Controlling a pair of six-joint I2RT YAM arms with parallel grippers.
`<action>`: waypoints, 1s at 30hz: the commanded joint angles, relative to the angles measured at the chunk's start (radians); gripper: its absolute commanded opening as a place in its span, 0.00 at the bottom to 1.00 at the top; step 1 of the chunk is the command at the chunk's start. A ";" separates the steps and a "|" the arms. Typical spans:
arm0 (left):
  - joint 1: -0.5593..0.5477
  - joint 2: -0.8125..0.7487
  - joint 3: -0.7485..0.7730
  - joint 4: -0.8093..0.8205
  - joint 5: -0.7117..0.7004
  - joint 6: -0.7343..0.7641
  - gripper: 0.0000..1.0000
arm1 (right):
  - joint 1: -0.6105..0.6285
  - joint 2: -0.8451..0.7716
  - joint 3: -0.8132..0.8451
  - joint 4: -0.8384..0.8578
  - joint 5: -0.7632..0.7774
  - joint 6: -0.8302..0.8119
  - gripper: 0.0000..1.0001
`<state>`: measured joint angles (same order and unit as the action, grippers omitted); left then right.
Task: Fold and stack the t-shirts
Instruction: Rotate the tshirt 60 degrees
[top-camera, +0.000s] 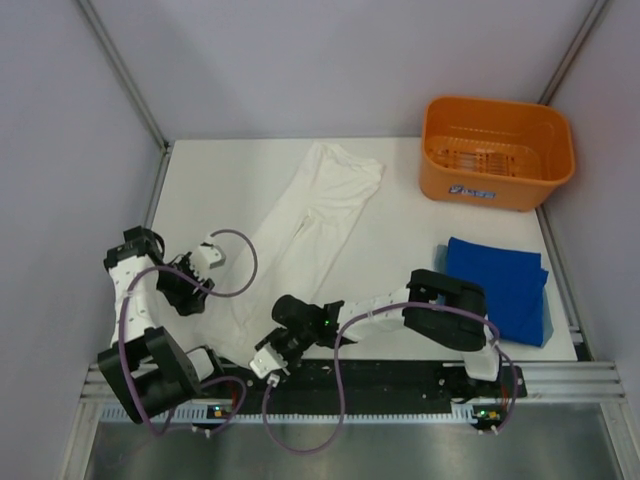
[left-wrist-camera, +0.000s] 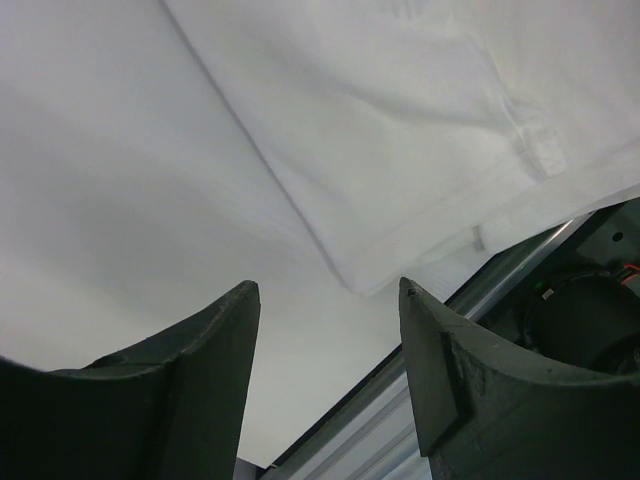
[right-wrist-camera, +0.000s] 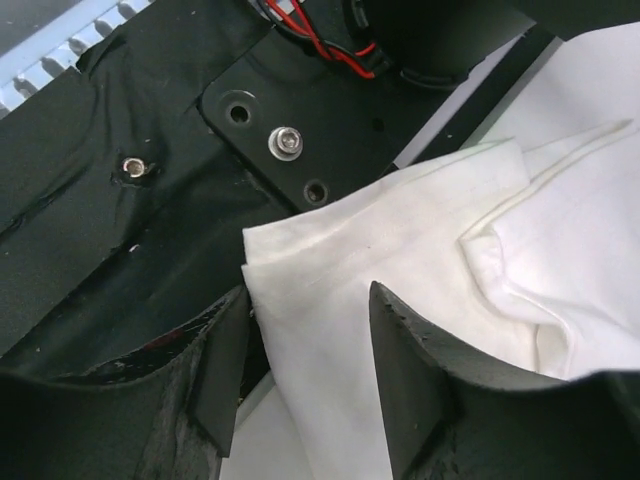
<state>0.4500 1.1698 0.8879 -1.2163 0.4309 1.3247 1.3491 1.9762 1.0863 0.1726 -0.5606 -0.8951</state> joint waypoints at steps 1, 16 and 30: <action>-0.030 -0.001 -0.007 -0.031 0.020 0.031 0.62 | 0.025 0.055 0.049 -0.018 -0.010 -0.042 0.45; -0.146 -0.107 -0.078 -0.321 0.006 0.800 0.77 | -0.033 -0.217 -0.222 0.009 0.010 0.005 0.00; -0.336 -0.156 -0.360 -0.128 -0.198 0.946 0.83 | -0.065 -0.224 -0.235 -0.007 -0.025 0.036 0.00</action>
<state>0.1226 1.0451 0.6243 -1.2598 0.3412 1.9499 1.2934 1.7695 0.8177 0.1787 -0.5510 -0.8742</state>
